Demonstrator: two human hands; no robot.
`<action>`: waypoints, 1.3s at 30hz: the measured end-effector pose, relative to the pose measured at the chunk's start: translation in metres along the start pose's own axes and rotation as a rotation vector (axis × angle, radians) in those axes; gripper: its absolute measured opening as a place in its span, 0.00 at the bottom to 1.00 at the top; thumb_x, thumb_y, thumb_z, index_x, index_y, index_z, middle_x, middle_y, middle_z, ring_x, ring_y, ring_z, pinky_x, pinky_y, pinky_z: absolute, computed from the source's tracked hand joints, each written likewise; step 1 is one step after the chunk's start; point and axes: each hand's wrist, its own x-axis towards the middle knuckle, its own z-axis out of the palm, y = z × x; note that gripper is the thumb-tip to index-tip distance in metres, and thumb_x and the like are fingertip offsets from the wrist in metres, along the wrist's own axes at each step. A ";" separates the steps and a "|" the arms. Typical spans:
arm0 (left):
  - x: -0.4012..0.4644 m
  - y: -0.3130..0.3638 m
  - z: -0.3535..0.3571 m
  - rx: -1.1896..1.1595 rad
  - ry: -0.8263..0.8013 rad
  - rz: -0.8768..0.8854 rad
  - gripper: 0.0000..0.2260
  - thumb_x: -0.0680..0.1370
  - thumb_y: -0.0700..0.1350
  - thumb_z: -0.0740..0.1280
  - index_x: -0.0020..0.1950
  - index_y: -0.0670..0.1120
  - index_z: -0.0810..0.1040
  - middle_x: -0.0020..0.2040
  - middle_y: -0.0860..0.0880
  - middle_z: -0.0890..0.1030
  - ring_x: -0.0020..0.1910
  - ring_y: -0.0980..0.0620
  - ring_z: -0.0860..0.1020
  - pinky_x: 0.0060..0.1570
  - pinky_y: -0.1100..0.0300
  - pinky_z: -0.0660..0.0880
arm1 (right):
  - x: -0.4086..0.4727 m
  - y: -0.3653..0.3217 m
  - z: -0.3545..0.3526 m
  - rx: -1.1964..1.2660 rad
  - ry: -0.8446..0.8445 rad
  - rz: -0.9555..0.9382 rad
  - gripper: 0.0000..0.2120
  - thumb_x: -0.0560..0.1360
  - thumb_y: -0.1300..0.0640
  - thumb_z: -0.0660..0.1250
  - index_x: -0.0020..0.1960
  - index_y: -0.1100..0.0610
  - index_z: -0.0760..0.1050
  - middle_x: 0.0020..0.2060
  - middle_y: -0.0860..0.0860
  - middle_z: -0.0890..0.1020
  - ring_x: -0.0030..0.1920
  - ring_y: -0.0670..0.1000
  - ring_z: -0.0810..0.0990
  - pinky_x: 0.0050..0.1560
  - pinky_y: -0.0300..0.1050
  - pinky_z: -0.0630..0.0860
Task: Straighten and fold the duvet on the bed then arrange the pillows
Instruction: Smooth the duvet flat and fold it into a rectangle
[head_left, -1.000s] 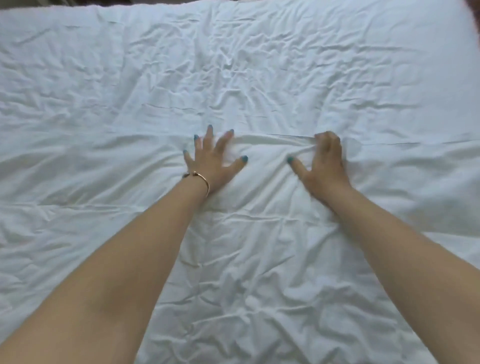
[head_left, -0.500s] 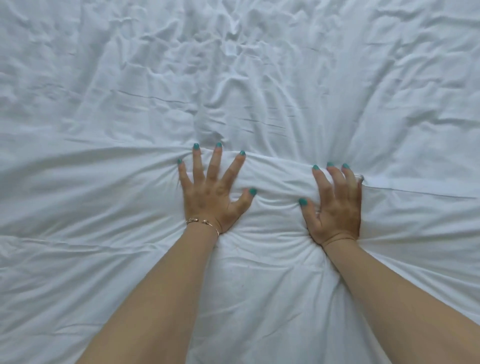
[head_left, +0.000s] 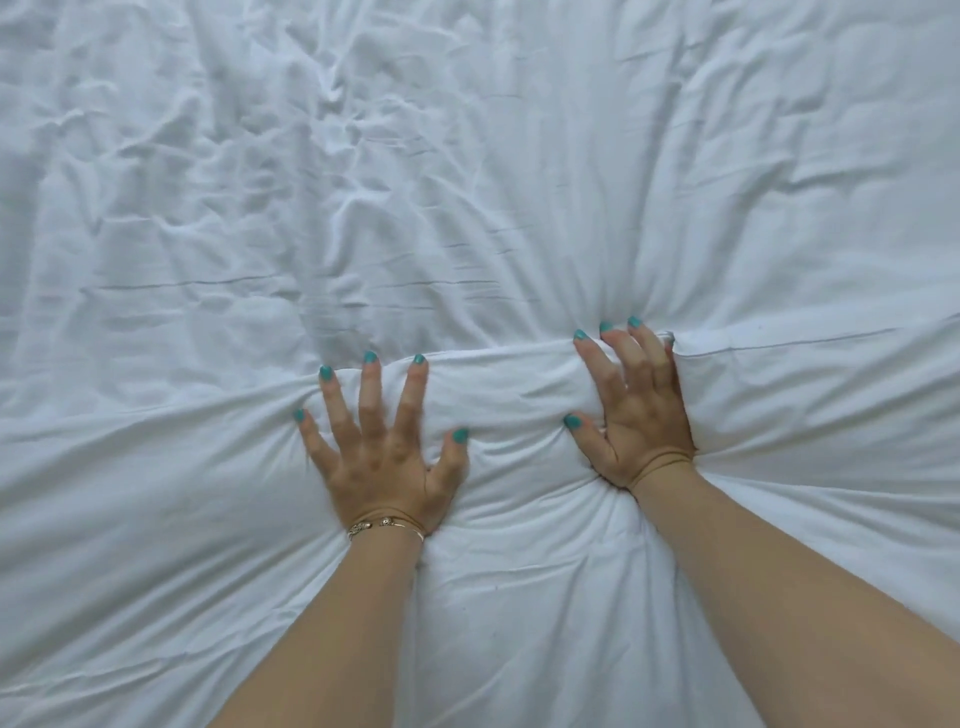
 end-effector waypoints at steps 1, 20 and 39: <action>0.001 -0.001 0.003 0.001 0.008 0.007 0.30 0.77 0.66 0.46 0.75 0.56 0.65 0.75 0.45 0.65 0.76 0.36 0.55 0.71 0.34 0.49 | 0.001 0.000 0.000 -0.019 0.003 -0.006 0.29 0.77 0.39 0.53 0.71 0.55 0.64 0.65 0.55 0.66 0.69 0.62 0.62 0.76 0.55 0.46; 0.000 -0.008 0.019 0.009 0.047 0.054 0.28 0.78 0.63 0.46 0.76 0.56 0.61 0.74 0.45 0.65 0.76 0.36 0.55 0.72 0.35 0.46 | -0.004 -0.006 -0.001 -0.174 0.082 -0.040 0.29 0.77 0.39 0.56 0.69 0.57 0.72 0.62 0.60 0.76 0.67 0.65 0.68 0.75 0.55 0.48; -0.052 0.261 -0.112 -0.364 -0.194 0.180 0.22 0.78 0.62 0.56 0.70 0.56 0.70 0.73 0.46 0.64 0.75 0.44 0.58 0.70 0.37 0.55 | -0.059 0.106 -0.203 -0.365 -0.014 0.256 0.20 0.70 0.36 0.62 0.59 0.41 0.77 0.62 0.52 0.75 0.62 0.60 0.71 0.62 0.63 0.61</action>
